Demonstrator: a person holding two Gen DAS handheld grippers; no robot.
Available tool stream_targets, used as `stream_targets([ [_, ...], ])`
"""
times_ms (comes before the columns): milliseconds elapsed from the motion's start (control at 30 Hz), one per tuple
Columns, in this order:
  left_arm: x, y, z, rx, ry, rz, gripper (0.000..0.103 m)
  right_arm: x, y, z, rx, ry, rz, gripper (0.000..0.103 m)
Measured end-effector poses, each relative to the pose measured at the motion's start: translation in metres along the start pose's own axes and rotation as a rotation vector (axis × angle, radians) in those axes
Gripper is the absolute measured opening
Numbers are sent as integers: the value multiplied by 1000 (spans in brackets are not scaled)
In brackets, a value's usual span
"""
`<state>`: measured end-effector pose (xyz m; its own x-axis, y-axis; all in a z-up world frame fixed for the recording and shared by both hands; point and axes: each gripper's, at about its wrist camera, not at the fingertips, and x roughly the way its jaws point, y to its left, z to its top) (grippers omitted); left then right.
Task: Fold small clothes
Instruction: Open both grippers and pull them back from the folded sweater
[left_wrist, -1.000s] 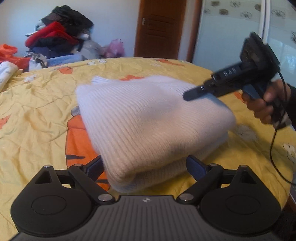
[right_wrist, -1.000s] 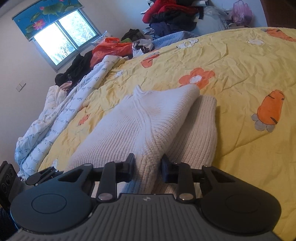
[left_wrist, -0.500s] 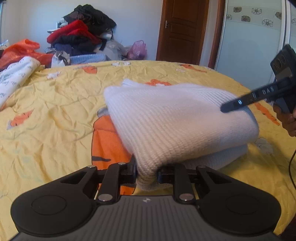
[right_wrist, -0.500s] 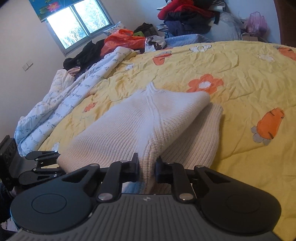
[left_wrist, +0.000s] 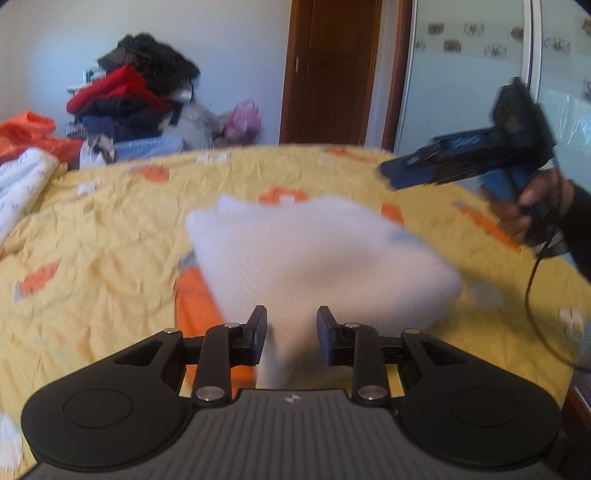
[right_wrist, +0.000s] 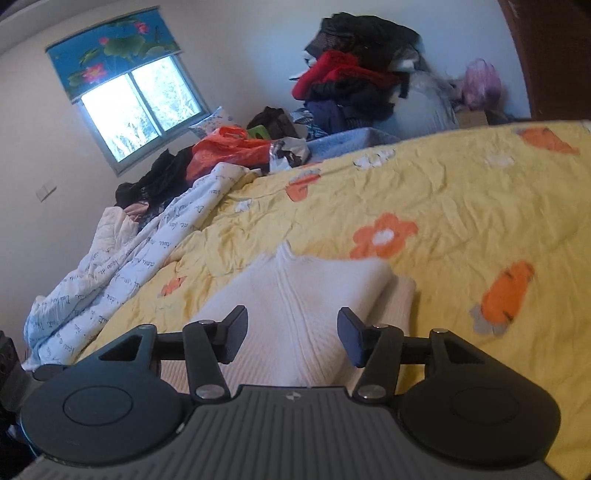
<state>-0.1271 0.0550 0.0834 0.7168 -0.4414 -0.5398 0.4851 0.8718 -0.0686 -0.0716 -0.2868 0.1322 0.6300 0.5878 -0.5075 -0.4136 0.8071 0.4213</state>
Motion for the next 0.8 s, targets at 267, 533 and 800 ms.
stream_targets([
  [267,79,-27,9,123,17,61,31,140,4,10,-227,223,-181,72],
  [533,72,-13,14,10,-3,25,32,136,-1,3,-170,159,-185,72],
  [800,-32,14,-23,-87,-186,287,100,3,40,-51,-122,-65,-170,89],
])
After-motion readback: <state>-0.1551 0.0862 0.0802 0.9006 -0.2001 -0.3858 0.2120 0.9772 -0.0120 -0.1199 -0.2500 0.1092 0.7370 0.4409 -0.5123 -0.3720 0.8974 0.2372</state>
